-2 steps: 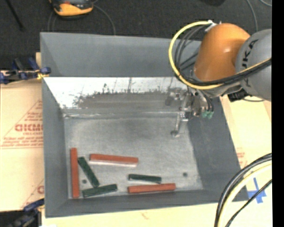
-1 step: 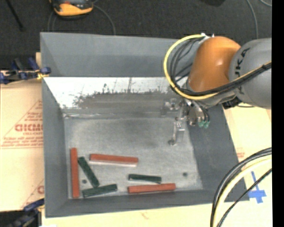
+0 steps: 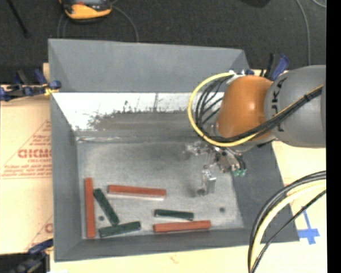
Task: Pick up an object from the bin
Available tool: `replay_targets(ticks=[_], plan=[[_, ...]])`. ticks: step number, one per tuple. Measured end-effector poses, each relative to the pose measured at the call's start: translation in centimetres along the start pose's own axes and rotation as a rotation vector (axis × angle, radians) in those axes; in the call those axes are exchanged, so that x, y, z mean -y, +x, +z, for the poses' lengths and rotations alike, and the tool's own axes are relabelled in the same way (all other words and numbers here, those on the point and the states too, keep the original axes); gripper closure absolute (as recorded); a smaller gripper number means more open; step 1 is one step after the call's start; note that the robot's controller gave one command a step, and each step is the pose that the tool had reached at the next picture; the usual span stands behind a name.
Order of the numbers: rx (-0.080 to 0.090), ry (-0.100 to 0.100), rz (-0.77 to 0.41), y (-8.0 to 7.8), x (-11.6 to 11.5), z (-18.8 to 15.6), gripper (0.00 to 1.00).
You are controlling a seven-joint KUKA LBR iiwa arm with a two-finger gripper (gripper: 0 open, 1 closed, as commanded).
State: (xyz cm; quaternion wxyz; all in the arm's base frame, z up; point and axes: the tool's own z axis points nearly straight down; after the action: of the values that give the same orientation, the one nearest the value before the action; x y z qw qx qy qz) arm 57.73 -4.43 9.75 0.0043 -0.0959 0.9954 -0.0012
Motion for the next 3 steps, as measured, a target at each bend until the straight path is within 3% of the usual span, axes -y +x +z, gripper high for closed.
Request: replay_targets(ticks=[1, 2, 3], plan=[[-0.011, -0.005, 0.043, 1.6, -1.5, 2.1, 0.0], [-0.007, -0.003, 0.309, 2.1, -4.3, 0.8, 0.0], [-0.007, -0.002, 0.129, 1.4, -7.4, 1.5, 0.0]])
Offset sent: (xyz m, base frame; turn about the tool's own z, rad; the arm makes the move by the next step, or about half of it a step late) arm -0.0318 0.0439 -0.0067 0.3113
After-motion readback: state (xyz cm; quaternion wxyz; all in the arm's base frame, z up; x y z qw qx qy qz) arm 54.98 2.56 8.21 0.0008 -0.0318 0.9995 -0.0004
